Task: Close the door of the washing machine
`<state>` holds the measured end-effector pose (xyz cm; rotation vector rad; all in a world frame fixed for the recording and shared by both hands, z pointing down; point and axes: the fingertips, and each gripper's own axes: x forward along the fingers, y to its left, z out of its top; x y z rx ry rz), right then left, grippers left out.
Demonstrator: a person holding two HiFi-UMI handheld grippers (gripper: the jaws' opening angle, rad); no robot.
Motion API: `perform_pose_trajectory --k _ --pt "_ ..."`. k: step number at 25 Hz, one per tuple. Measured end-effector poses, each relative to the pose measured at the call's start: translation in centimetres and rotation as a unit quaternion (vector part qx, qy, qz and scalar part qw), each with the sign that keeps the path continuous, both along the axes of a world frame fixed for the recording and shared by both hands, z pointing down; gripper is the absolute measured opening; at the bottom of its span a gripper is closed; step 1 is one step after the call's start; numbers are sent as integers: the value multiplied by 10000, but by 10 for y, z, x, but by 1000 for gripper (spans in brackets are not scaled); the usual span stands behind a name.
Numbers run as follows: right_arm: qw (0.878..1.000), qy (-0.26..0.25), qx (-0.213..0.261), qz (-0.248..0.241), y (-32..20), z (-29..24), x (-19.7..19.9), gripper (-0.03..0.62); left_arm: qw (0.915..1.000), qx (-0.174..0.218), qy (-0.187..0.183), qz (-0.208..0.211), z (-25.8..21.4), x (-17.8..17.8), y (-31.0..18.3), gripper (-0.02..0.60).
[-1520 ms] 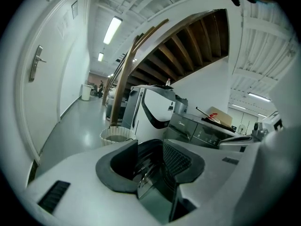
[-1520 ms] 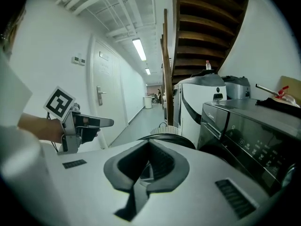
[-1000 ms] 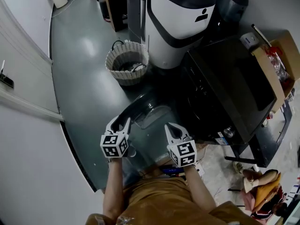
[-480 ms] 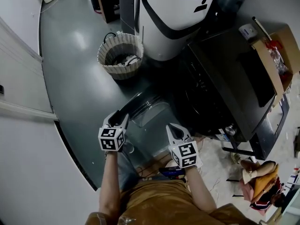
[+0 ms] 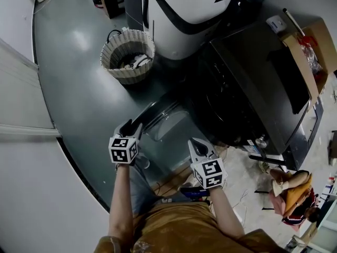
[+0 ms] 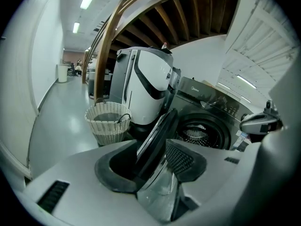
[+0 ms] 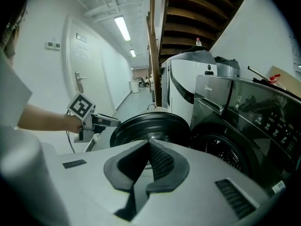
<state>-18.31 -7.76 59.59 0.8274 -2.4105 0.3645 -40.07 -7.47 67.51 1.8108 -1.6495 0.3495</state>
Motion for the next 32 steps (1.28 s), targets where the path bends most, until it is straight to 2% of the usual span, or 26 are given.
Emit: perform_pose_trajectory --k 4,9,23,32 --pt "9999 66 -59 68 0 7 5 12 9999 -84 64 106 12 2 -6 209" --pt "9998 103 -103 142 -1 12 10 12 9993 -72 354 112 20 5 -12 218" --pt "9996 69 -145 233 1 12 24 12 9992 -337 181 101 29 6 -15 216" --pt "9994 3 -124 313 1 5 35 12 9987 -458 213 42 28 13 -11 216"
